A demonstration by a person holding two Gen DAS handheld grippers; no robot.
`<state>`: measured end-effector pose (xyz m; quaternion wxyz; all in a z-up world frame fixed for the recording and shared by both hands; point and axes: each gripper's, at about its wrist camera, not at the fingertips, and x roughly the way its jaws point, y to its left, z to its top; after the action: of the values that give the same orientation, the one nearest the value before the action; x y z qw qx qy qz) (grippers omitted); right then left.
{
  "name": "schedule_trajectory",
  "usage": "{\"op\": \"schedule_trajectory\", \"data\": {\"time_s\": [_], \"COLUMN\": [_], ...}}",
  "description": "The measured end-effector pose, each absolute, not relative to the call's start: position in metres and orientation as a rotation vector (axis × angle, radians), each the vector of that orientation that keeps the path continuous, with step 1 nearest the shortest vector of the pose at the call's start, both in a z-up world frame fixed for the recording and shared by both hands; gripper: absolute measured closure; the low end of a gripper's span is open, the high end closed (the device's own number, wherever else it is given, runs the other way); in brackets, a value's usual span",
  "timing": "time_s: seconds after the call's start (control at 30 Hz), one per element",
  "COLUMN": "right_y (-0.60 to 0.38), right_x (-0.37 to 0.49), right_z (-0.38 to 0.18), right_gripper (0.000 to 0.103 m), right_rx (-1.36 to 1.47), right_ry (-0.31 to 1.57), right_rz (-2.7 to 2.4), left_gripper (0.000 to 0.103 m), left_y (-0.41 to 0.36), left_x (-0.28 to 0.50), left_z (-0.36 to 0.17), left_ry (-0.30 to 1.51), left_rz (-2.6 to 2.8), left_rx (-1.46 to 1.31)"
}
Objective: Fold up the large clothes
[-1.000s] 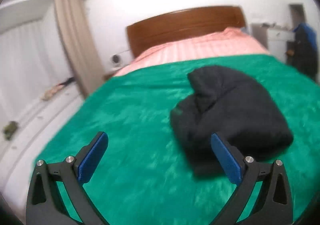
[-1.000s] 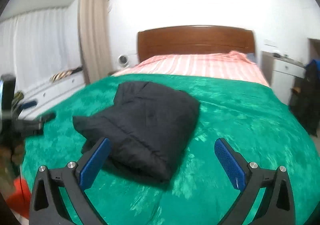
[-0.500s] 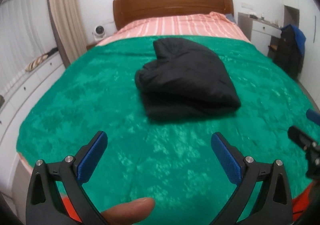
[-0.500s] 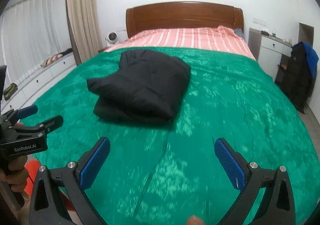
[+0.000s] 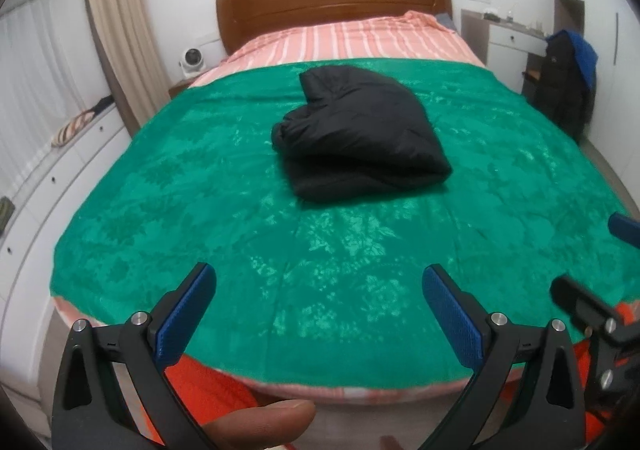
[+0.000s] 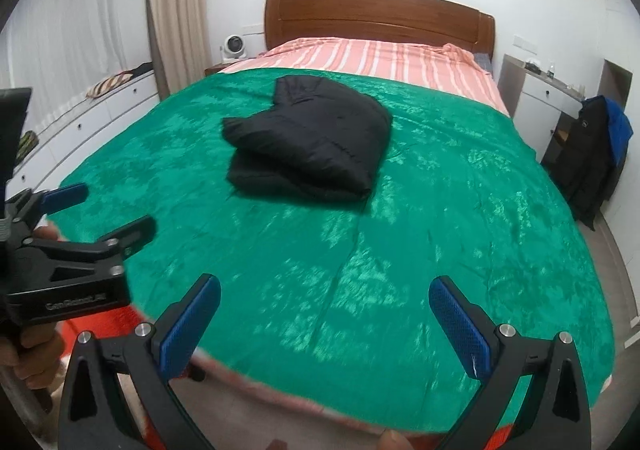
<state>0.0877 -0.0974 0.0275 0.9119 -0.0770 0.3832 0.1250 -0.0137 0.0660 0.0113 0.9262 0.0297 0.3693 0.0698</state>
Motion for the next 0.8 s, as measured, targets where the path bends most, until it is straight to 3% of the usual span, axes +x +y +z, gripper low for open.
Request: {"op": "schedule_trajectory", "data": {"time_s": [0.8], "right_y": [-0.090], "right_x": [0.076], "right_z": [0.039], "right_gripper": [0.000], "right_rx": [-0.158], "right_ry": [0.785], "right_rz": [0.274], "left_gripper": [0.000], "left_y": [0.051], "left_x": [-0.018], "left_z": [0.026], "left_ry": [0.733], "left_rz": [0.124], "left_rx": [0.059]}}
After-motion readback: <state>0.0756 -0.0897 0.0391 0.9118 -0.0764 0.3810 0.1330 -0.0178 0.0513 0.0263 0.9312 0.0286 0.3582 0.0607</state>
